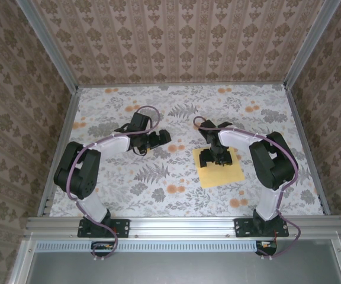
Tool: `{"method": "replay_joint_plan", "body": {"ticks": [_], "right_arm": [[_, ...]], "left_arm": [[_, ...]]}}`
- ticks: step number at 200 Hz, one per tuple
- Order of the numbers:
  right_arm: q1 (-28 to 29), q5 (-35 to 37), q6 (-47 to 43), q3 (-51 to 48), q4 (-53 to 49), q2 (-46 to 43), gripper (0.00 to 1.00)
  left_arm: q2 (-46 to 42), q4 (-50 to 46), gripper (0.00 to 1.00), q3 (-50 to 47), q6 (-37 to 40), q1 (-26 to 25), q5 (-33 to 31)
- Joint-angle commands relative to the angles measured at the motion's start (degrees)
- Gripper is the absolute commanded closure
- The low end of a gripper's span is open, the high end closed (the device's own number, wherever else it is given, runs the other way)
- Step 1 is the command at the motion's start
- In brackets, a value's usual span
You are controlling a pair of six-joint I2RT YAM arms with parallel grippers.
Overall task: Fold a paper plane with a square sheet of paper (pick it up from the middle)
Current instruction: Fold the square sheet of paper in half at the center of the table.
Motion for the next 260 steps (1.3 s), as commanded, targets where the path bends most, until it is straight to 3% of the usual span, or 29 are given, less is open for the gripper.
{"method": "replay_joint_plan", "body": {"ticks": [1,97,126,172,219,260], "right_arm": [[0.17,2.67,2.04,-3.31,1.02,2.63,0.18],[0.11,1.69,4.44,-4.13,3.2,-1.93,0.31],[0.11,-6.97,5.75,-4.91,7.55,-5.5,0.42],[0.13,-27.87,10.52,-7.31,21.5,-9.15,0.59],[0.02,-44.18,16.02,-9.63,35.46,-11.45,0.62],[-1.01,-47.6,19.23,-11.5,40.72,-10.08,0.6]], "left_arm": [[0.66,-1.05,0.0,1.49,0.38,-0.03,-0.53],[0.84,-1.41,0.0,1.93,0.5,-0.03,-0.36],[0.84,-1.29,0.02,2.18,0.28,-0.03,-0.12],[-0.16,1.36,0.11,0.51,-0.79,0.21,2.37],[-3.52,9.53,0.19,-5.66,-5.46,2.82,5.94],[-5.89,11.64,0.2,-8.6,-5.78,4.03,5.94]]}}
